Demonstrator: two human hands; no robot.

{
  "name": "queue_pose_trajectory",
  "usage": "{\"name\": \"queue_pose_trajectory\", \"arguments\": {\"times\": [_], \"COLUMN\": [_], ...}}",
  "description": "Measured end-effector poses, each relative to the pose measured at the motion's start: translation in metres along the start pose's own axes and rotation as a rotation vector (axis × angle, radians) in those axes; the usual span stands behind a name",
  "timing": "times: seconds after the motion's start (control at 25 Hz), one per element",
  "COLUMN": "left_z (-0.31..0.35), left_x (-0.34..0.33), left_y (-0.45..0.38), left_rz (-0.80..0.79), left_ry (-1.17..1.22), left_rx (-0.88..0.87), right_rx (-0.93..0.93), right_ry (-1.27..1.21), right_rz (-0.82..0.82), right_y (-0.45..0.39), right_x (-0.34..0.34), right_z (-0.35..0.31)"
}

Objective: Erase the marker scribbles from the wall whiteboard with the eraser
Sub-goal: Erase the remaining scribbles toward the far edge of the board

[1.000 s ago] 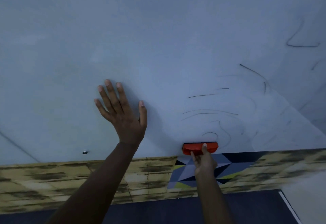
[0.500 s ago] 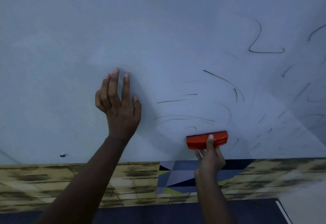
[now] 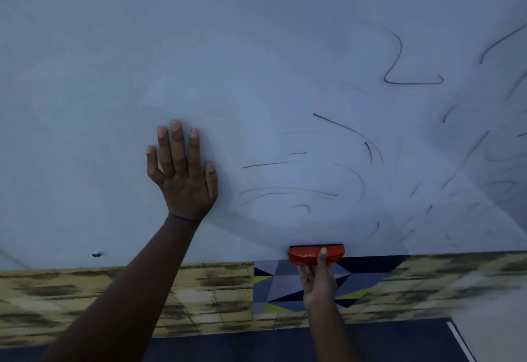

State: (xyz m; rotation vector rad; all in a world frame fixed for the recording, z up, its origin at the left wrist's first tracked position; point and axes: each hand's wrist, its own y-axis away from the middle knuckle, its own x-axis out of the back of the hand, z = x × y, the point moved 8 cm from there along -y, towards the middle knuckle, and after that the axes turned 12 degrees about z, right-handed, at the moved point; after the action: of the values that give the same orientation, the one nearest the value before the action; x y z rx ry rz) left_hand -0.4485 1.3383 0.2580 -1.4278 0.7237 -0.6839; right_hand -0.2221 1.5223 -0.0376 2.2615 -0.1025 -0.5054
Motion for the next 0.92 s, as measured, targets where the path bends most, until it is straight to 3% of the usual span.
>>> {"name": "queue_pose_trajectory", "arguments": {"times": [0.12,0.36,0.52,0.64,0.76,0.84,0.92], "left_z": [0.000,-0.001,-0.001,-0.002,-0.002,-0.002,-0.002], "left_x": [0.000,-0.001,-0.002,-0.002,-0.002,-0.001,-0.001], "left_y": [0.000,0.004,0.006,0.007,0.007,0.007,0.007], "left_rz": [0.006,0.002,-0.002,-0.006,-0.010,-0.016,-0.018], "left_ry": [0.014,0.052,0.065,0.072,0.080,0.090,0.097], "left_rx": [-0.007,0.001,-0.007,-0.017,-0.029,-0.033,-0.037], "right_rx": [0.056,1.014,1.464,1.714,1.883,1.910,1.810], "right_ry": [-0.026,0.139,0.374,0.704,0.916,0.891,0.747], "right_rz": [0.052,0.129,0.049,0.036,0.000,-0.007,0.035], "right_y": [0.008,0.104,0.148,0.160,0.178,0.194,0.202], "right_x": [-0.003,-0.050,-0.080,-0.095,-0.103,-0.107,-0.109], "right_z": [-0.012,-0.088,-0.062,-0.025,-0.002,-0.013,-0.049]}}
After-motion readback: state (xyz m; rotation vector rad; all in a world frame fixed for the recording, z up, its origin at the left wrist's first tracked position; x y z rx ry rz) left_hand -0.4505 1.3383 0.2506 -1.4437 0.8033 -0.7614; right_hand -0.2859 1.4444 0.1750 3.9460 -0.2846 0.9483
